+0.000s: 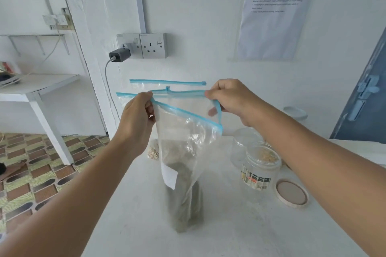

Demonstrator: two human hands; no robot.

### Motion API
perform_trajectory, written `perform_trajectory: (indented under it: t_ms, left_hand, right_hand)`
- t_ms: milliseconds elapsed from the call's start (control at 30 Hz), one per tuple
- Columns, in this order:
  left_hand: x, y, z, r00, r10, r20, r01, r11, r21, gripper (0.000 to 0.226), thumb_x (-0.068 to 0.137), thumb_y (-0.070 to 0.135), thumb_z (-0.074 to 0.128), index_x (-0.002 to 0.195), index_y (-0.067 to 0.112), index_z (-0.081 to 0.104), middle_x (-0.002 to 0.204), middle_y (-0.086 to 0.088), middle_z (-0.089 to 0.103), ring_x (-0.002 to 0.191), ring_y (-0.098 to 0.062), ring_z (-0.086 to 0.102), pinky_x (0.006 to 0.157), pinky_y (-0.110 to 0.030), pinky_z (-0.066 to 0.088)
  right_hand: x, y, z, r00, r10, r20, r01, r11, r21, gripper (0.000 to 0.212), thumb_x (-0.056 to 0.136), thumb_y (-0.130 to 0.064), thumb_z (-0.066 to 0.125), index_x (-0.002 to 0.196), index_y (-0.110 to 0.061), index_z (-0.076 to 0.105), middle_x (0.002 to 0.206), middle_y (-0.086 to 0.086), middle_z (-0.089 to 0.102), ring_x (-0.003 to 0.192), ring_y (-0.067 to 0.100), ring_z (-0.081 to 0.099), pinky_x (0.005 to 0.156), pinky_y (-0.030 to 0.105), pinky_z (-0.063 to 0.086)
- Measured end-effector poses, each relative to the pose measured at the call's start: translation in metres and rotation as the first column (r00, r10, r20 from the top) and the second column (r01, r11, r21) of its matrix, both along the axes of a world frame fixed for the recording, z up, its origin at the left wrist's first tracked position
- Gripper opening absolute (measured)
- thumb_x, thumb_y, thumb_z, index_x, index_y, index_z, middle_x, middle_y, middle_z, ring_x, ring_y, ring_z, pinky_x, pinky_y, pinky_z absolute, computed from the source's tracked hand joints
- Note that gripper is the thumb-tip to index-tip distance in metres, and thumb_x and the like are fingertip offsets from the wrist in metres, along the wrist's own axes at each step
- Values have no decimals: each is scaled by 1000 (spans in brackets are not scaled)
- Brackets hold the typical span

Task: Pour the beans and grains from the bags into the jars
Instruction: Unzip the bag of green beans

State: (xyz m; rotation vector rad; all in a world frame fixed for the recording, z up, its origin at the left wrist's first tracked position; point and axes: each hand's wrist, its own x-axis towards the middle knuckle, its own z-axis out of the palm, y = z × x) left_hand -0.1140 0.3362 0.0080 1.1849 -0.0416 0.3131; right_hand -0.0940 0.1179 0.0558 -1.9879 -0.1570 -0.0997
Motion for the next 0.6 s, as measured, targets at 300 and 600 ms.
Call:
perform_trajectory:
  t_ms: [300, 600]
  left_hand:
    - [-2, -5, -19, 989, -147, 13, 138, 951, 278, 36, 104, 22, 53, 70, 21, 40, 66, 7, 36, 64, -11, 34, 73, -35, 31]
    - [-21, -15, -43, 930, -367, 26, 300, 797, 524, 21, 94, 27, 48, 79, 16, 58, 81, 1, 48, 79, -16, 41, 79, -37, 33]
  right_hand:
    - [-4, -7, -3, 997, 82, 8, -79, 975, -209, 37, 91, -56, 69, 104, -23, 58, 108, -7, 65, 103, 14, 64, 98, 35, 47]
    - [-23, 8, 12, 874, 469, -130, -486, 824, -292, 22, 101, -52, 58, 122, -53, 66, 133, -32, 57, 101, 14, 69, 100, 29, 47]
